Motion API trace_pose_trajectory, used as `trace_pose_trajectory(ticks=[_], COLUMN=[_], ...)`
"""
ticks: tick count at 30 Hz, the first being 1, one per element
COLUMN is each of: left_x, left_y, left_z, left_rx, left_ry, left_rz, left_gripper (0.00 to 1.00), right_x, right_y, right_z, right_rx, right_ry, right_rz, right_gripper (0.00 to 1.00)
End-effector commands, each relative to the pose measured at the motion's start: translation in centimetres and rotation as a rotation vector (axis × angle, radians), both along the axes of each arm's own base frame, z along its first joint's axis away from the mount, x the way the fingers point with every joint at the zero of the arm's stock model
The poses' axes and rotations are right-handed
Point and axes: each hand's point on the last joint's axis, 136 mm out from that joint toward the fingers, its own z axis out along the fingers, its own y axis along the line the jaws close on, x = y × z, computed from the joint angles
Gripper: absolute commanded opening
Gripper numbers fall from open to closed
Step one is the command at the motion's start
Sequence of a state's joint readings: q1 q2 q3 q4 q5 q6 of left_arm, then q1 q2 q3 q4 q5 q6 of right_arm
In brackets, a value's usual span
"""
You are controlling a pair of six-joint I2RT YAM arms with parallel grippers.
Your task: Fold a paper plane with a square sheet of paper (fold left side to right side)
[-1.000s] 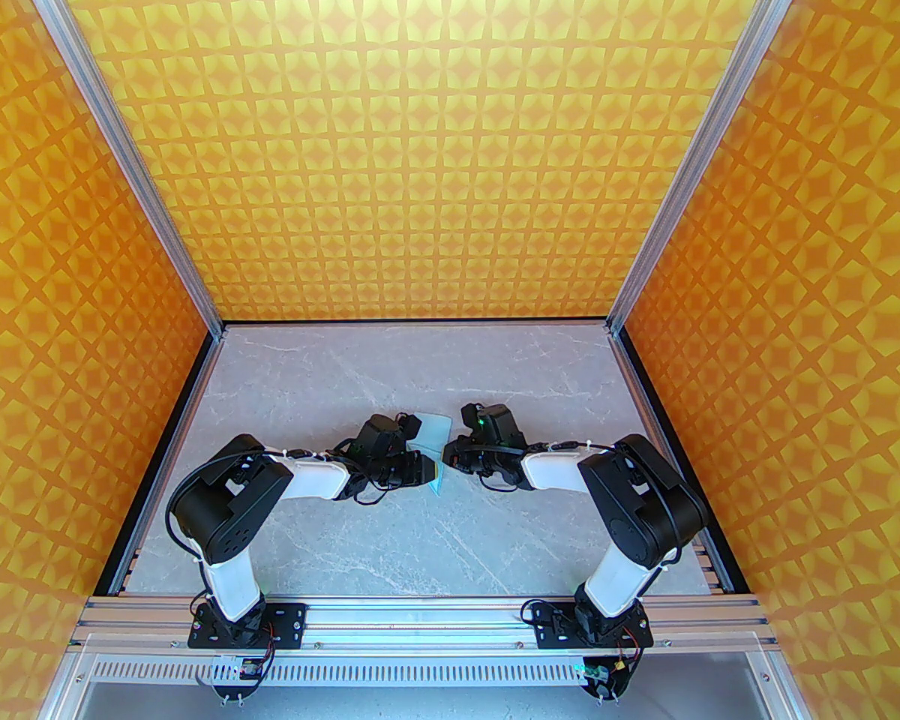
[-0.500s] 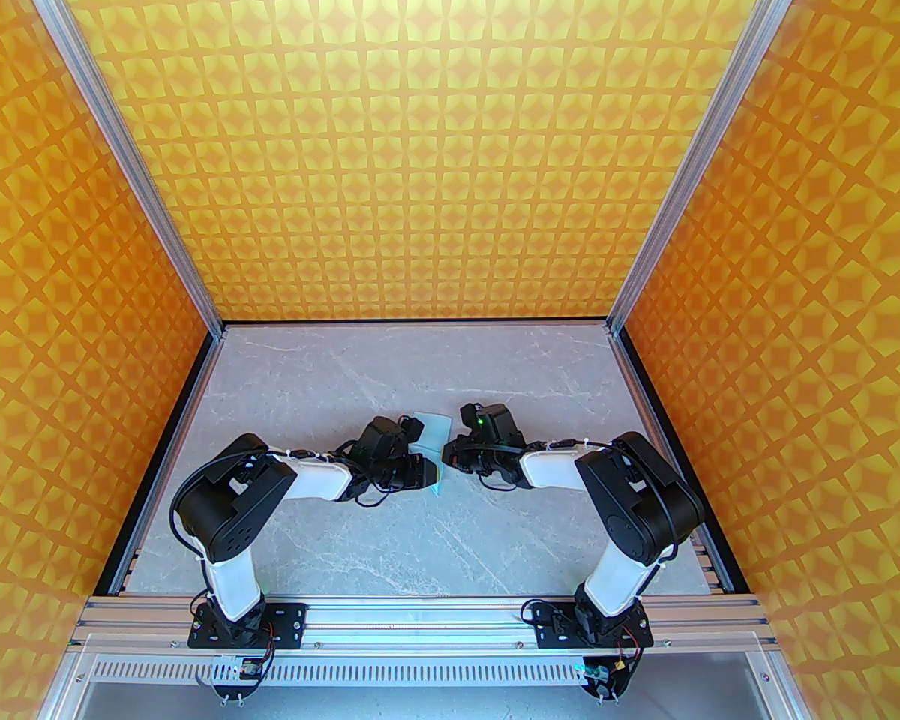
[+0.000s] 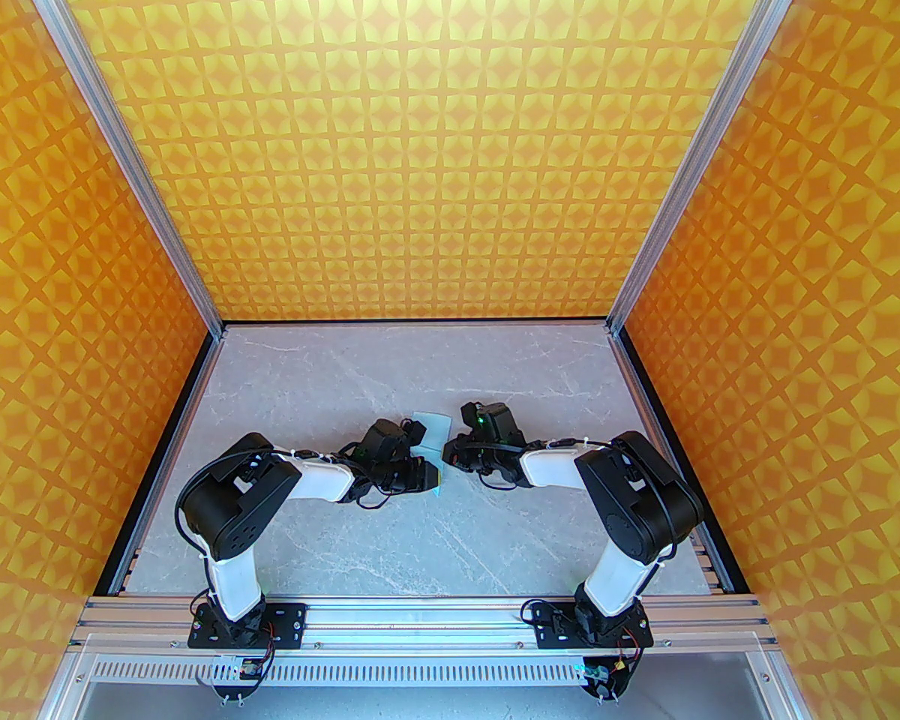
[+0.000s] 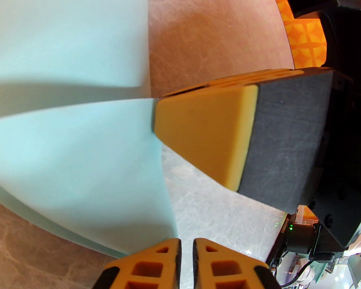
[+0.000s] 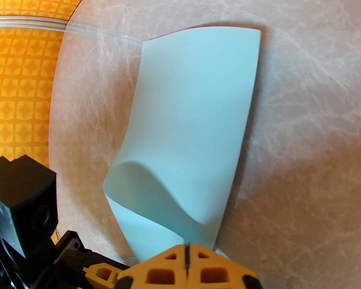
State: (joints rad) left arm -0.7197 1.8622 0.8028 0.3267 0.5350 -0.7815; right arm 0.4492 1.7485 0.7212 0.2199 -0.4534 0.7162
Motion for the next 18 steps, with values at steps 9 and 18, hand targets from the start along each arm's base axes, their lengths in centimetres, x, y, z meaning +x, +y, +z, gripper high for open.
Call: trace_pose_trajectory(ticks=[9,18], left_x=[-0.4,-0.6], left_y=[-0.3,-0.2], left_z=[-0.9,-1.4], left_rx=[0.002,0.014], left_ry=[0.023,0.037], left_rz=[-0.017,-0.019], left_gripper=[0.15,0.13], right_x=[0.1,-0.1], right_y=[0.0,-0.2], right_z=[-0.6,-0.8], right_rx=[0.000,-0.009], right_ry=[0.012,0.016], right_rz=[0.011,0.003], right_gripper=[0.00,0.00])
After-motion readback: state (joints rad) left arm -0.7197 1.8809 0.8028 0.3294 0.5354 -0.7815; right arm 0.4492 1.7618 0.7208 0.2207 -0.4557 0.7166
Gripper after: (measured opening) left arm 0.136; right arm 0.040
